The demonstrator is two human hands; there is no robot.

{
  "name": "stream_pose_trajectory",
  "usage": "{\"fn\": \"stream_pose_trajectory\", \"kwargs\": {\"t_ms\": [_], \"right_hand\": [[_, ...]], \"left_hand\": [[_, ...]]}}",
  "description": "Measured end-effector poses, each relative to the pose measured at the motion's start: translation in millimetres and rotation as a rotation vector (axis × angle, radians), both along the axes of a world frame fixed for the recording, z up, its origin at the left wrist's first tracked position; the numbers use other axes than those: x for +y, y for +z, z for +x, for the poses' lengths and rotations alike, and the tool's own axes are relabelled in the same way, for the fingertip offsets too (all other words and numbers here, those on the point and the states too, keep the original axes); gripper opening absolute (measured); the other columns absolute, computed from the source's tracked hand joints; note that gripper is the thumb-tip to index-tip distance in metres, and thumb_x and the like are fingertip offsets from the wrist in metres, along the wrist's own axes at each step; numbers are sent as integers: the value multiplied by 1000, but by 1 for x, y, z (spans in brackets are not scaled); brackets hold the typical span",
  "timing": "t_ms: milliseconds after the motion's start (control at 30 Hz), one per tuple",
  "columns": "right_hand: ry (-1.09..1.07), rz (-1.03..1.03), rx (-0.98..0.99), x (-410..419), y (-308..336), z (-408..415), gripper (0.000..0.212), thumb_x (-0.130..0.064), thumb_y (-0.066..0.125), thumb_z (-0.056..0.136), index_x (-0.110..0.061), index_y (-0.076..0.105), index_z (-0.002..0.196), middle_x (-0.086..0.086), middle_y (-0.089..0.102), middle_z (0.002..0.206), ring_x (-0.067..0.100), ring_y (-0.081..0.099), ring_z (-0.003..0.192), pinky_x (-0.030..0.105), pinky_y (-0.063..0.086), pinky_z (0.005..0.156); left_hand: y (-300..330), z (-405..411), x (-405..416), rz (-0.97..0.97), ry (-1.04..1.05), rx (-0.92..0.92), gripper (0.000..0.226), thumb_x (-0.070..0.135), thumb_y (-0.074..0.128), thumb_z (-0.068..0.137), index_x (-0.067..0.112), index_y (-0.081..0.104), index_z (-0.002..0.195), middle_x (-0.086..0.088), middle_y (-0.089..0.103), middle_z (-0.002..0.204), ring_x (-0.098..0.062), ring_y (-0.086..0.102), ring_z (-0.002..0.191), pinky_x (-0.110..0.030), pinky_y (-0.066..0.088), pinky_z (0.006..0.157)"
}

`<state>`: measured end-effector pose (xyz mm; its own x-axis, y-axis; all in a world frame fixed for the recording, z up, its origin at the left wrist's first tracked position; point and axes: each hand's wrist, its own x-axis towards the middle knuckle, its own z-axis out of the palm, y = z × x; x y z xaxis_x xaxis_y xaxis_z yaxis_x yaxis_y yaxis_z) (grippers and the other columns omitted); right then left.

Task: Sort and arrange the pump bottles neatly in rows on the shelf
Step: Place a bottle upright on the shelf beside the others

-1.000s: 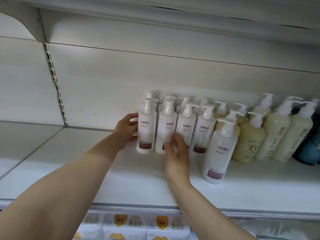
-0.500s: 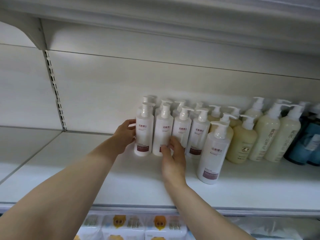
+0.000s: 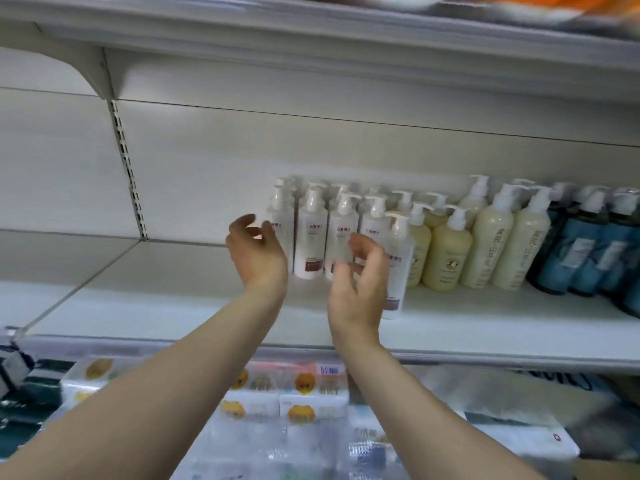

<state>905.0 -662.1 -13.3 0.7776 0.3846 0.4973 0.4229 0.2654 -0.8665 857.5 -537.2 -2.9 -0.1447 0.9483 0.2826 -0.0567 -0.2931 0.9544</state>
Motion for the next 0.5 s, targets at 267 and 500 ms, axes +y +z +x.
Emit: {"fn": "stream_pose_trajectory", "kwargs": {"t_ms": [267,500], "right_hand": [[-226,-167,358,-36,-7,51,48,-21,49,96,-15,48,144,5,47,146,25,42,135,37,32,113],[-45,-274,433,-44,-16,55,33,-31,43,102,-24,59,129,3,64,123,23,58,112,39,43,101]], "left_hand": [[-16,39,-81,-63,-715,343,66,39,68,91,18,42,148,-4,56,141,-19,50,131,-33,41,108],[-29,57,-91,-124,-814,319,77,15,77,85,13,38,151,-7,56,141,-21,57,124,-29,46,101]]}}
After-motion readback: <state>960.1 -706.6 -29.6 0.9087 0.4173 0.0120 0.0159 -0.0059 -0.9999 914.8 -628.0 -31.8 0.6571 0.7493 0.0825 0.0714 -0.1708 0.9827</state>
